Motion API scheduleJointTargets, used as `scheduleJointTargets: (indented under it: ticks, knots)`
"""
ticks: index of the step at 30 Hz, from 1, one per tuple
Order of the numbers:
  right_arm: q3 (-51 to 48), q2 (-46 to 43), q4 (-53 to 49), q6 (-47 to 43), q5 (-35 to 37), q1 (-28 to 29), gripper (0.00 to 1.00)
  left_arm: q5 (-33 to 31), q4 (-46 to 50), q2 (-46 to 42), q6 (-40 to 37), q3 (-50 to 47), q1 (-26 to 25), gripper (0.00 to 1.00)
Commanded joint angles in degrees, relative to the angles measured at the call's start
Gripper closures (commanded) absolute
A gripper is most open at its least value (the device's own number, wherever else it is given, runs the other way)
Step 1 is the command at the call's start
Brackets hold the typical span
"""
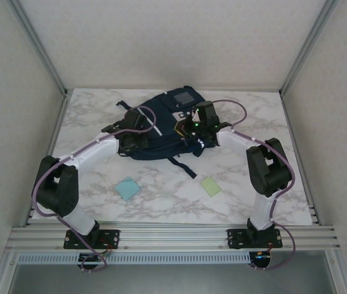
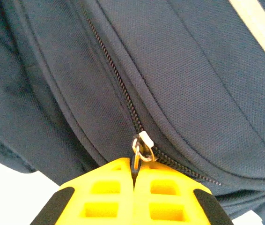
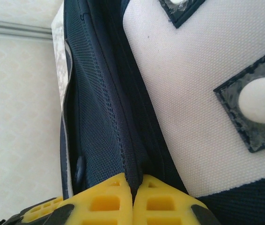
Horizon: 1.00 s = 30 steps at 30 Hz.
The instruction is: Pack the student bag
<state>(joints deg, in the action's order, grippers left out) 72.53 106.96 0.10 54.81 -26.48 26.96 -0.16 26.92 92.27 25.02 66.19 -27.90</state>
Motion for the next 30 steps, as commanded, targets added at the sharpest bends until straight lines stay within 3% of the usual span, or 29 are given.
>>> scheduleJointTargets:
  ticks: [1,5,10,14,17,25,30]
  knots:
    - [3.4,-2.8,-5.7,-8.7,-0.5,-6.5,1.00,1.9,4.1,-2.7,-7.0,-1.4,1.2,1.00]
    - [7.9,-0.4,-9.9,-13.7,-3.2,-9.3,1.00,3.4,7.5,-2.0,-13.4,1.3,-5.7,1.00]
    - [16.0,3.6,-17.2,-18.1,-4.4,-10.3,1.00,11.2,9.0,0.1,-15.0,4.5,-10.6,1.00]
    - [13.9,0.5,-17.7,-15.3,-2.3,-10.2,0.52,12.5,7.4,3.8,-12.9,9.5,-13.5,1.00]
    - [8.6,-4.9,-17.2,-12.9,0.7,-10.2,0.40,12.5,5.8,7.0,-11.1,14.0,-14.9,1.00]
    - [-7.3,-18.3,-13.2,-3.2,1.1,-10.0,0.41,15.3,1.5,14.0,-7.5,22.2,-16.9,1.00]
    - [-13.5,-20.6,-7.8,2.3,-0.3,-8.2,0.46,18.0,-0.4,14.6,-6.3,23.0,-18.9,1.00]
